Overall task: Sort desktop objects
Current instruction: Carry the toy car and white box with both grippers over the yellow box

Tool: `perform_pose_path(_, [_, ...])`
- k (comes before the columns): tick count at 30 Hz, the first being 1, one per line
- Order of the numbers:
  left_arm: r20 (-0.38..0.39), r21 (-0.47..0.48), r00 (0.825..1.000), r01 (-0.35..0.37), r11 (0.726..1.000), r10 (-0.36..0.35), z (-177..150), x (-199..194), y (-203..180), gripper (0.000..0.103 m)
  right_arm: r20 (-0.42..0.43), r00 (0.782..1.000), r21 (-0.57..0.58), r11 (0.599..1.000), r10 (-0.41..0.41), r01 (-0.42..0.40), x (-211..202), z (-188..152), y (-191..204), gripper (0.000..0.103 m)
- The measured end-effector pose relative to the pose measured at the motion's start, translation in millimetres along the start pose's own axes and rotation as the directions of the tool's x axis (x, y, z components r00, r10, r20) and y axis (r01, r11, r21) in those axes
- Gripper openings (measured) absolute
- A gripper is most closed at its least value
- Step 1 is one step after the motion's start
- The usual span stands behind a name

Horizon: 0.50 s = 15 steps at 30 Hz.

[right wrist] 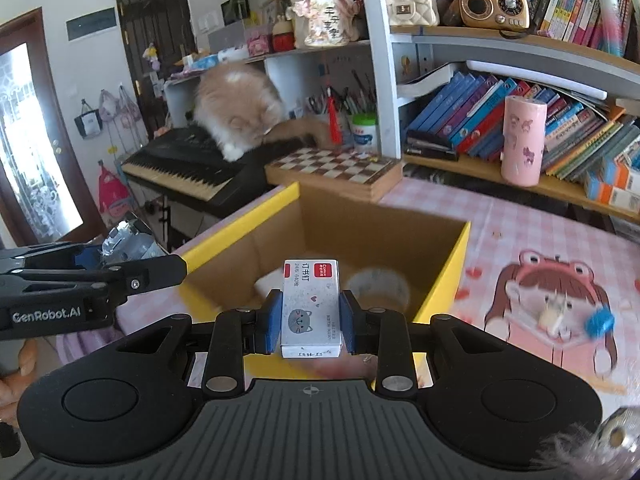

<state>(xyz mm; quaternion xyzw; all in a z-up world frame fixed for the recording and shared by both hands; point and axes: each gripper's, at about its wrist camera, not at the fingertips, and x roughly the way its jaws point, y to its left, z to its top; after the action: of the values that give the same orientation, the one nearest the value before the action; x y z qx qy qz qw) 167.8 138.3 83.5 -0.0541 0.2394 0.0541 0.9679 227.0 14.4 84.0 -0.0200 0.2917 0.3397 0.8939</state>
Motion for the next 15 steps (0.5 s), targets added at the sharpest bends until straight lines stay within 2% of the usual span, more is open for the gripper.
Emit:
perform_pose_path(9, [-0.099, 0.029, 0.995, -0.002, 1.0, 0.004, 8.2, 63.5, -10.7, 0.063, -0.049, 0.999, 0.016, 1.0, 0.004, -0.004, 58.2, 19.1, -46.5, 0.027])
perform_pose_path(15, [-0.177, 0.041, 0.984, -0.019, 0.999, 0.026, 3.2, 93.2, -7.8, 0.063, -0.096, 0.995, 0.008, 1.0, 0.03, -0.029, 91.0, 25.8, -60.5, 0.027])
